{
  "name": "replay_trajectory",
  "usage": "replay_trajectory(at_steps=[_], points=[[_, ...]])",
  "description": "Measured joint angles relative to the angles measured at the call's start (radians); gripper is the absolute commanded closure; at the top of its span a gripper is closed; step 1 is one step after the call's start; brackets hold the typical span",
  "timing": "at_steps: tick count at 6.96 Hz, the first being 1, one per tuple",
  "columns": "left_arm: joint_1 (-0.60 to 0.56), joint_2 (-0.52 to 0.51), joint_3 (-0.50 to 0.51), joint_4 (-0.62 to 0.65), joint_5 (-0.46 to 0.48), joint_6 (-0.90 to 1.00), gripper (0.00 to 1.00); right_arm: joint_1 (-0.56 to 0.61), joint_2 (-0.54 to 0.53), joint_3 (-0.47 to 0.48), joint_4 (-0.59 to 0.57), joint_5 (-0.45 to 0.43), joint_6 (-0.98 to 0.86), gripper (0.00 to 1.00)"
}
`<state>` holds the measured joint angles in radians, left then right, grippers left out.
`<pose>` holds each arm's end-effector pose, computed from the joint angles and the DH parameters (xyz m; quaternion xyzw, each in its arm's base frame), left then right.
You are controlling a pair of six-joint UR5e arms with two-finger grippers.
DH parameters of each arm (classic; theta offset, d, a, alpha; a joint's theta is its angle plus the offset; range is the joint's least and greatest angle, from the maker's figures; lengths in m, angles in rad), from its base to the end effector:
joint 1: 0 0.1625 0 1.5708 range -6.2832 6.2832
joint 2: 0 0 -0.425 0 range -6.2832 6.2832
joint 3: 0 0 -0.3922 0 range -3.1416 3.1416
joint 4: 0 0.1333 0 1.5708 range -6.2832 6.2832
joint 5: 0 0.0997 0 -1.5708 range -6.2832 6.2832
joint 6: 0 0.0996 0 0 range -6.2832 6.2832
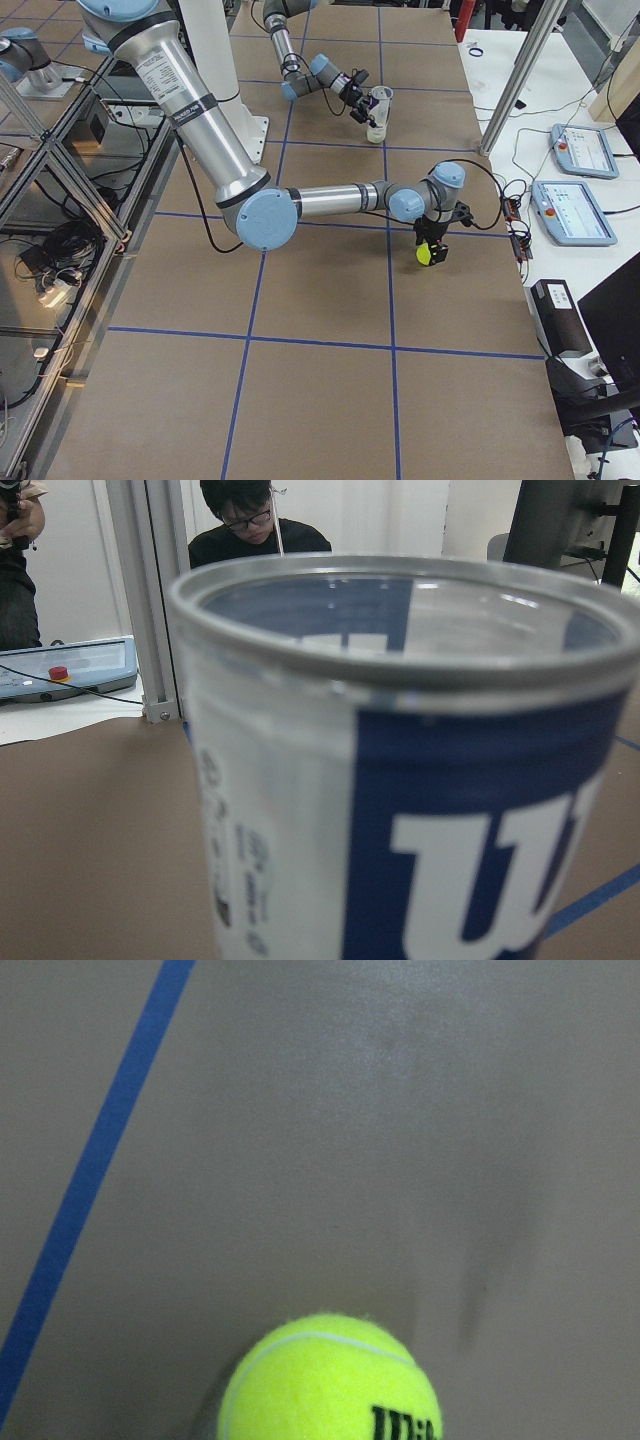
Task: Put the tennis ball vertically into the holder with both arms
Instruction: 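Lower the right gripper onto the second ball and close on it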
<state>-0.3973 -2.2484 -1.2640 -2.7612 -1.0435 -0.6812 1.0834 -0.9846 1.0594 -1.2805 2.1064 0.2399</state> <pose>0.5920 -0.4473 0.2526 0.5557 0.4324 -0.0107 0.7099 -0.2783 -0.7012 0.5316 0.0711 -0.3055 -0.1647 0.9352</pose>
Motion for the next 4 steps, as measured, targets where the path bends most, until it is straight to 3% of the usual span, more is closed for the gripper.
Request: replay_trajectory(at_steps=[1, 4], points=[[0.0, 0.0, 0.0, 0.0, 0.0, 0.0, 0.19, 0.0, 0.006, -0.002, 0.0, 0.0, 0.003, 1.0], [0.0, 0.0, 0.0, 0.0, 0.0, 0.0, 0.19, 0.028, 0.04, 0.003, 0.003, 0.031, 0.006, 1.0]])
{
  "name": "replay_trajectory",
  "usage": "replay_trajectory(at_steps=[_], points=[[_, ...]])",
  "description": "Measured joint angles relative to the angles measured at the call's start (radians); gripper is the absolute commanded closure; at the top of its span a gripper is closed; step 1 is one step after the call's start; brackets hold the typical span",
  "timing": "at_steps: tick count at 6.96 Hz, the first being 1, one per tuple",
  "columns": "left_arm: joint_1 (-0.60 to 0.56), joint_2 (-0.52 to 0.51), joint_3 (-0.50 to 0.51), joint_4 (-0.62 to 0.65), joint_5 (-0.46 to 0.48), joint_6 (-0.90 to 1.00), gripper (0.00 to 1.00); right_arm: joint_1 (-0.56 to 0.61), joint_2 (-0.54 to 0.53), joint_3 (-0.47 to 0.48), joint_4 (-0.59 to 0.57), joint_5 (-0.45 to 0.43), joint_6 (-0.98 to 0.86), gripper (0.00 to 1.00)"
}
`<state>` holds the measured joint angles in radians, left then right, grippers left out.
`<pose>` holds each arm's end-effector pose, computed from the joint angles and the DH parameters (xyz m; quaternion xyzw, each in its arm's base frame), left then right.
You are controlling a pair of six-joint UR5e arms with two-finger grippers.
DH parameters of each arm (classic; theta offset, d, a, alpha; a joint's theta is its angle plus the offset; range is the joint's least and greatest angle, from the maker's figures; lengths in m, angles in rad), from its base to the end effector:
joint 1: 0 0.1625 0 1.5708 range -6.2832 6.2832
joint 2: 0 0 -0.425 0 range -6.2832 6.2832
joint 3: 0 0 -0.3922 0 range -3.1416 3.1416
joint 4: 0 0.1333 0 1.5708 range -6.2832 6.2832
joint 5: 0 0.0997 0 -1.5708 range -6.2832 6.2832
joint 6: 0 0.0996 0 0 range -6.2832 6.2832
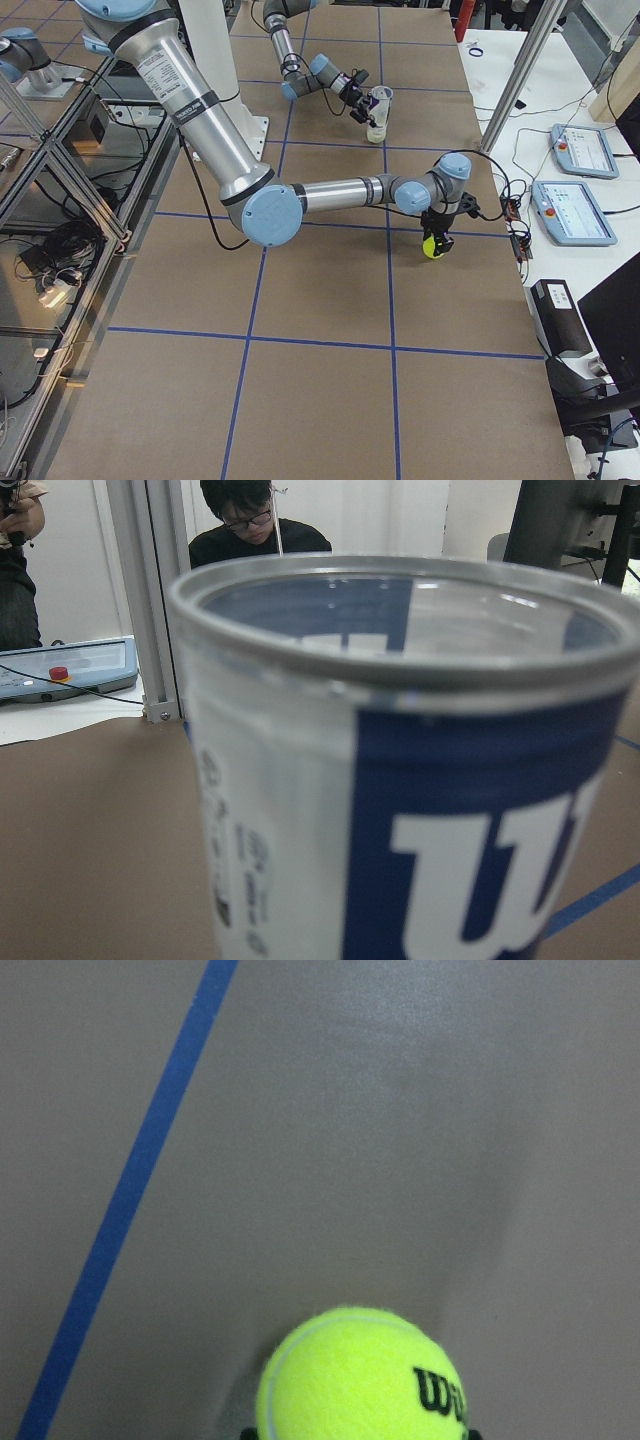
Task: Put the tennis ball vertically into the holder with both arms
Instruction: 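Lower the right gripper onto the second ball and close on it, then lift the ball with the right gripper and carry it over the tube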
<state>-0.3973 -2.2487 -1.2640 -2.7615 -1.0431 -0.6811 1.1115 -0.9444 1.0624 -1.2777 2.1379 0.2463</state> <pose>0.5920 -0.4474 0.2524 0.5559 0.4325 -0.0109 0.7098 -0.2670 -0.7198 0.4978 0.0893 -0.3247 -0.1567 0.9285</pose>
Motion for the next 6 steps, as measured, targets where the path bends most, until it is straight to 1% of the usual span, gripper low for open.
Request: replay_trajectory(at_steps=[1, 2, 3, 4, 6], points=[[0.0, 0.0, 0.0, -0.001, 0.0, 0.0, 0.19, 0.021, 0.024, 0.005, 0.001, 0.042, 0.013, 1.0], [0.0, 0.0, 0.0, -0.001, 0.0, 0.0, 0.19, 0.038, 0.057, 0.02, -0.001, 0.086, 0.062, 1.0], [0.001, 0.001, 0.0, -0.001, 0.0, 0.0, 0.19, 0.043, 0.086, 0.043, -0.004, 0.112, 0.132, 1.0], [0.003, 0.001, 0.0, -0.001, 0.0, 0.0, 0.19, 0.034, 0.107, 0.073, -0.004, 0.13, 0.212, 1.0], [0.009, 0.001, 0.002, 0.0, 0.001, 0.0, 0.19, -0.018, 0.133, 0.166, -0.007, 0.145, 0.386, 1.0]])
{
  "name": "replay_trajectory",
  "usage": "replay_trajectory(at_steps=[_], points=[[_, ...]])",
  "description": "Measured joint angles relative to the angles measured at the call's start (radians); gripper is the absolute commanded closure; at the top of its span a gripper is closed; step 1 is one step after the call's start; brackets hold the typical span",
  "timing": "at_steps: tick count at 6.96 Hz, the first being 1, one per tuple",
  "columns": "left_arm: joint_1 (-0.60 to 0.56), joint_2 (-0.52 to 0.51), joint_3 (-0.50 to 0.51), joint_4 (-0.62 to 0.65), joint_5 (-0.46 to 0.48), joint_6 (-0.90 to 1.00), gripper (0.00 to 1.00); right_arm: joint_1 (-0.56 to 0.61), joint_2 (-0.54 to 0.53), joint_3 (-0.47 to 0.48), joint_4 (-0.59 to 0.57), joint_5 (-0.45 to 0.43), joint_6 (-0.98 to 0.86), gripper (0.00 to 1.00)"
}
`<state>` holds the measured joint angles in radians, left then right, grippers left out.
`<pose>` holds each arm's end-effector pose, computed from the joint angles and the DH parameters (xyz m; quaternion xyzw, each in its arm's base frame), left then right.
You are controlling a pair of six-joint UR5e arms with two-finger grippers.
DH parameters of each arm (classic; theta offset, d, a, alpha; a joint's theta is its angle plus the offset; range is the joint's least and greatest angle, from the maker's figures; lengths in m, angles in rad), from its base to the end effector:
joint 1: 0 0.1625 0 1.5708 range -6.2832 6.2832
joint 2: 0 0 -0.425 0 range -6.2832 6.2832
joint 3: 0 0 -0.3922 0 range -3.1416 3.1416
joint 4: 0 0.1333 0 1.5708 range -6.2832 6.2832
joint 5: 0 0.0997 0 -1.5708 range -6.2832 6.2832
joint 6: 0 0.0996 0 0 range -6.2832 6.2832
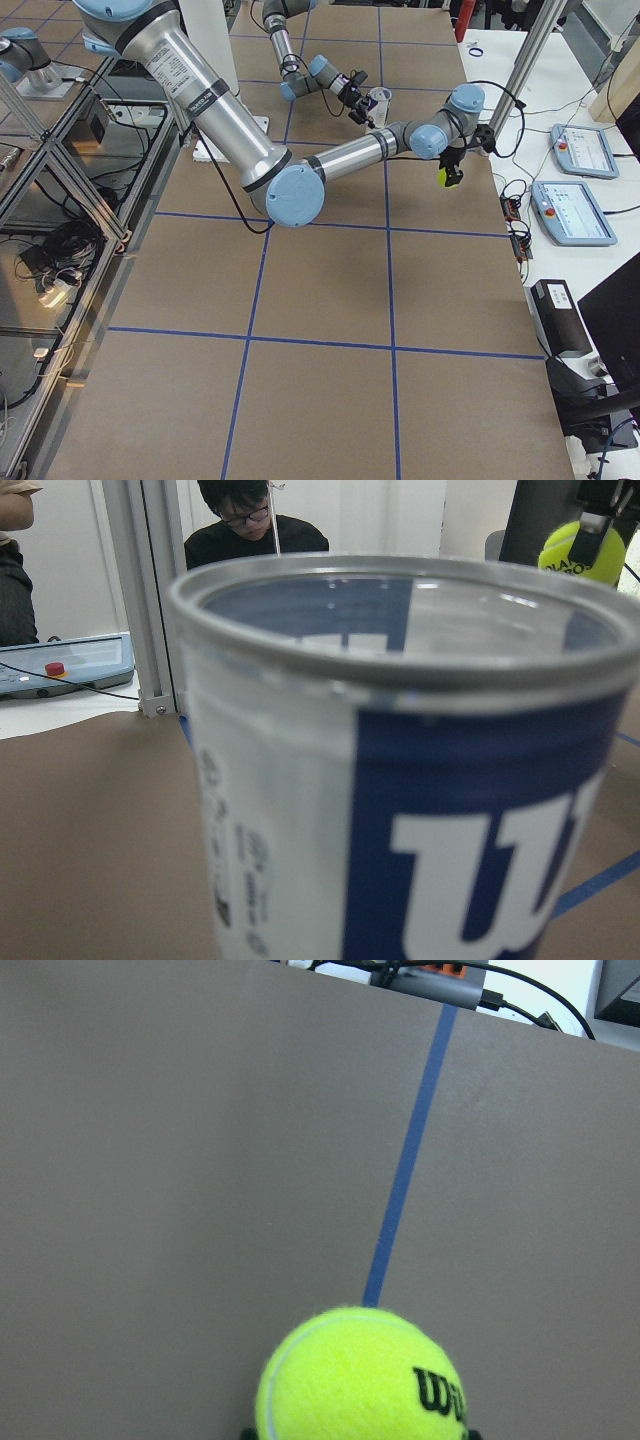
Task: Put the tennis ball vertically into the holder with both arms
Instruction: 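Lift the ball with the right gripper and carry it over the tube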
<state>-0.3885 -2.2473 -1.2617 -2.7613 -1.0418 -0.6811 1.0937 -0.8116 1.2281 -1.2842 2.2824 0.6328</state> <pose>0.5962 -0.4424 0.2544 0.5538 0.4333 -0.0076 0.7110 -0.2957 -0.7207 0.3052 0.1020 -0.4480 -0.0511 0.8867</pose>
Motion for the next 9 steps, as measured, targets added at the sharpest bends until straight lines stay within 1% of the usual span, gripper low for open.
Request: replay_trajectory(at_steps=[2, 4, 6, 7, 9], points=[[0.003, 0.0, 0.002, 0.001, 0.0, 0.0, 0.19, -0.064, 0.02, 0.112, -0.005, 0.015, 0.162, 1.0], [0.006, -0.001, 0.008, 0.001, 0.0, -0.001, 0.19, -0.131, 0.086, 0.198, -0.027, 0.024, 0.31, 1.0], [0.009, -0.001, 0.011, 0.0, 0.002, -0.001, 0.19, -0.196, 0.125, 0.301, -0.131, 0.023, 0.365, 1.0], [0.011, -0.002, 0.011, 0.0, 0.003, -0.002, 0.19, -0.23, 0.132, 0.331, -0.167, 0.013, 0.373, 1.0], [0.015, -0.002, 0.011, 0.0, 0.004, -0.002, 0.19, -0.283, 0.136, 0.347, -0.185, -0.02, 0.388, 1.0]])
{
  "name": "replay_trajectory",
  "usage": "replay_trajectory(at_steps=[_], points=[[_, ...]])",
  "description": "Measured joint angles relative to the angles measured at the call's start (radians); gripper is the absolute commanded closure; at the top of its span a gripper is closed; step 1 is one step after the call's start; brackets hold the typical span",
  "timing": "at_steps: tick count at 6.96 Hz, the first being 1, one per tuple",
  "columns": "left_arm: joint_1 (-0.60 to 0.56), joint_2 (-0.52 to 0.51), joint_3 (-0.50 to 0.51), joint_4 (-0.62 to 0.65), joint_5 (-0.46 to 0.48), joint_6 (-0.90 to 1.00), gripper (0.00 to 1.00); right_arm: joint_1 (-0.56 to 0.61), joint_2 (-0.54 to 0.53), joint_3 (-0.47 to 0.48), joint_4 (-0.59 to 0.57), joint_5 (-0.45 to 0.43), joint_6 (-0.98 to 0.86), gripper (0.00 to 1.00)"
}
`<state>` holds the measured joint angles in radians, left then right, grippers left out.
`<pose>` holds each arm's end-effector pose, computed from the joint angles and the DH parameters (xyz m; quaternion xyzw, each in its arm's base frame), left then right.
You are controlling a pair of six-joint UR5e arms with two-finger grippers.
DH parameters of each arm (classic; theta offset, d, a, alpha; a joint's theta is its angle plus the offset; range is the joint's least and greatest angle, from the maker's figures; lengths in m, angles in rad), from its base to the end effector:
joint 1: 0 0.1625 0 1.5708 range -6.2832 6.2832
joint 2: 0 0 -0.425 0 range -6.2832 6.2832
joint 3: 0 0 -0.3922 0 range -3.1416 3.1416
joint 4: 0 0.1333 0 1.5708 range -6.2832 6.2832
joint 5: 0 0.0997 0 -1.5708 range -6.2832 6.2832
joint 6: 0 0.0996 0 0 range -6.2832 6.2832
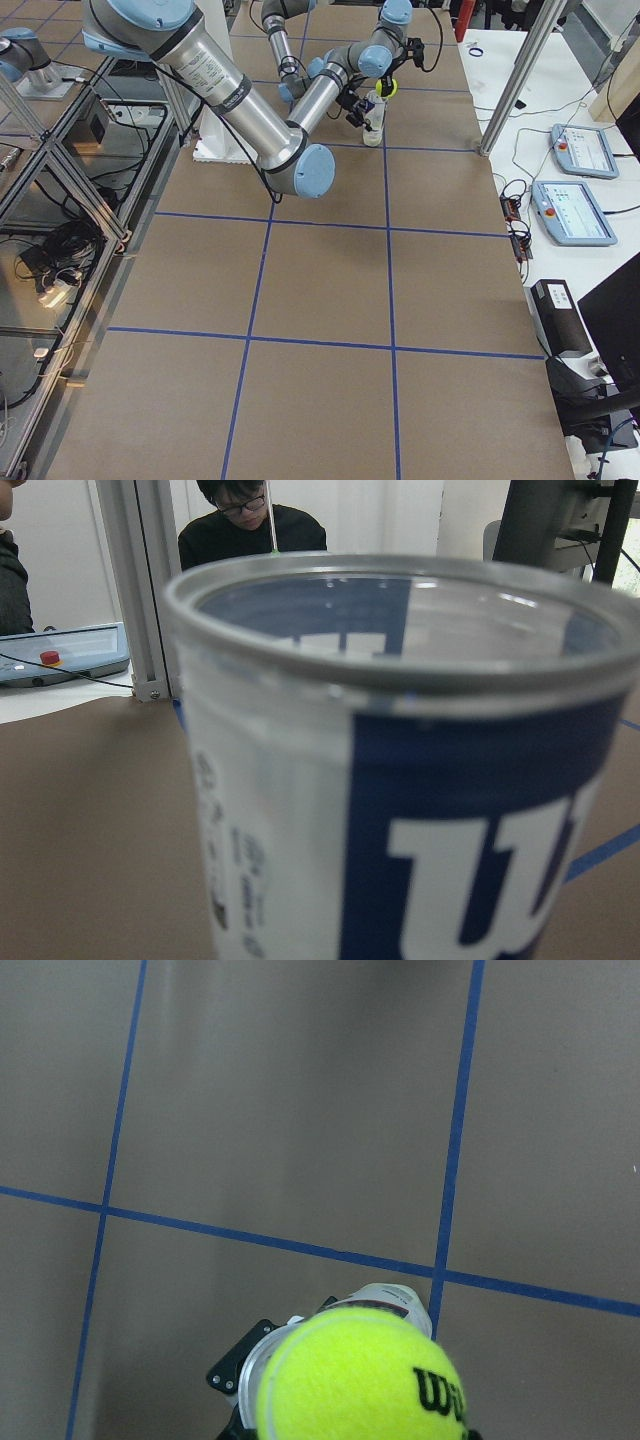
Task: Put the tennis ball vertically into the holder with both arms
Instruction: 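Lift the ball with the right gripper and carry it over the tube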
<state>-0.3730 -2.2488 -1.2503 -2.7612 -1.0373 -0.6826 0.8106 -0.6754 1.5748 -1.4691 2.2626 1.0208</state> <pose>0.6053 -0.4344 0.2585 0.5498 0.4334 -0.0024 0.7140 -0.4277 -0.5510 0.0786 0.0528 -0.5381 -0.0541 0.8395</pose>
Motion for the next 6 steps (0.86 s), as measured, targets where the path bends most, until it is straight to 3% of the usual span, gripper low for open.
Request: replay_trajectory(at_steps=[4, 5, 6], points=[[0.002, 0.001, 0.0, 0.0, 0.001, 0.0, 0.19, -0.038, 0.011, -0.002, -0.002, -0.031, 0.011, 1.0], [0.002, 0.002, 0.0, -0.001, 0.001, 0.0, 0.19, -0.041, 0.012, -0.002, -0.002, -0.035, 0.012, 0.86], [0.002, 0.002, 0.0, -0.001, 0.001, -0.001, 0.19, -0.045, 0.012, -0.002, -0.002, -0.042, 0.012, 0.29]])
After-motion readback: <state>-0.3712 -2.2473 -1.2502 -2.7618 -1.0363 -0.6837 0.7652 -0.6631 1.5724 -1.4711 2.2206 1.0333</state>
